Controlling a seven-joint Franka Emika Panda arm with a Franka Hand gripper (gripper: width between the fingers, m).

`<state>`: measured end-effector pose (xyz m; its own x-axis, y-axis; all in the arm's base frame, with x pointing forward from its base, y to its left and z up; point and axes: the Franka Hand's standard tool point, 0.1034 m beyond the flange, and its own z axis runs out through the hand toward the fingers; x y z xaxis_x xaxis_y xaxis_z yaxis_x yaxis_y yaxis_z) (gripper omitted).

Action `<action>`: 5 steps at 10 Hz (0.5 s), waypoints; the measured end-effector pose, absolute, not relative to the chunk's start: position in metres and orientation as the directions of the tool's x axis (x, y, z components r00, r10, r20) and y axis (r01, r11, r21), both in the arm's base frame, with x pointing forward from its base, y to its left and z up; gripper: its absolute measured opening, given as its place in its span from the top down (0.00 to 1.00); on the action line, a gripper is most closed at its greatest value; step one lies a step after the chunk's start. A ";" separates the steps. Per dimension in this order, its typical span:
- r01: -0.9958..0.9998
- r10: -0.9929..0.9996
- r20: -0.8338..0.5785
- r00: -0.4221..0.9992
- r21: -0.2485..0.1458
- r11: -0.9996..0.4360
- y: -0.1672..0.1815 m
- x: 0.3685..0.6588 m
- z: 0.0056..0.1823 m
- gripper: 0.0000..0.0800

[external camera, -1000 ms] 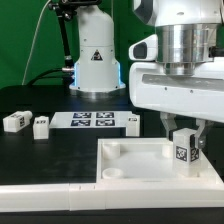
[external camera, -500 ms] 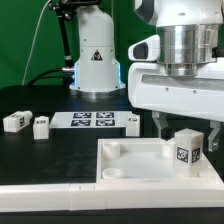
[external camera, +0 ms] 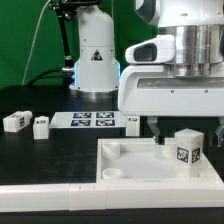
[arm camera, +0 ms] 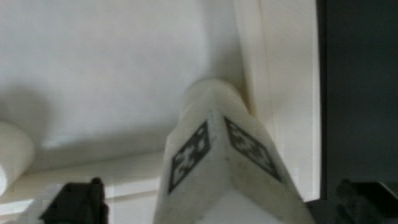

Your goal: Assemble one leg

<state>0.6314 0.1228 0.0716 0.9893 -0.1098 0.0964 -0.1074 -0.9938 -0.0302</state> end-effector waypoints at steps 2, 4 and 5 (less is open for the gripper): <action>0.129 0.127 0.115 0.985 -0.009 -0.992 0.128 0.633 0.073 0.19; 0.259 0.259 0.116 0.959 0.012 -0.966 0.128 0.634 0.075 0.19; 0.285 0.285 0.115 0.952 0.019 -0.958 0.129 0.634 0.075 0.19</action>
Offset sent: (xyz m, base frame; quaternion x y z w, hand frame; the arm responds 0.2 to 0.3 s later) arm -0.0065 0.0072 0.0077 0.0090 -0.0181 -0.2122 0.9770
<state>0.6336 0.1289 0.0750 0.9516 0.2849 0.1152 0.2846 -0.9585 0.0190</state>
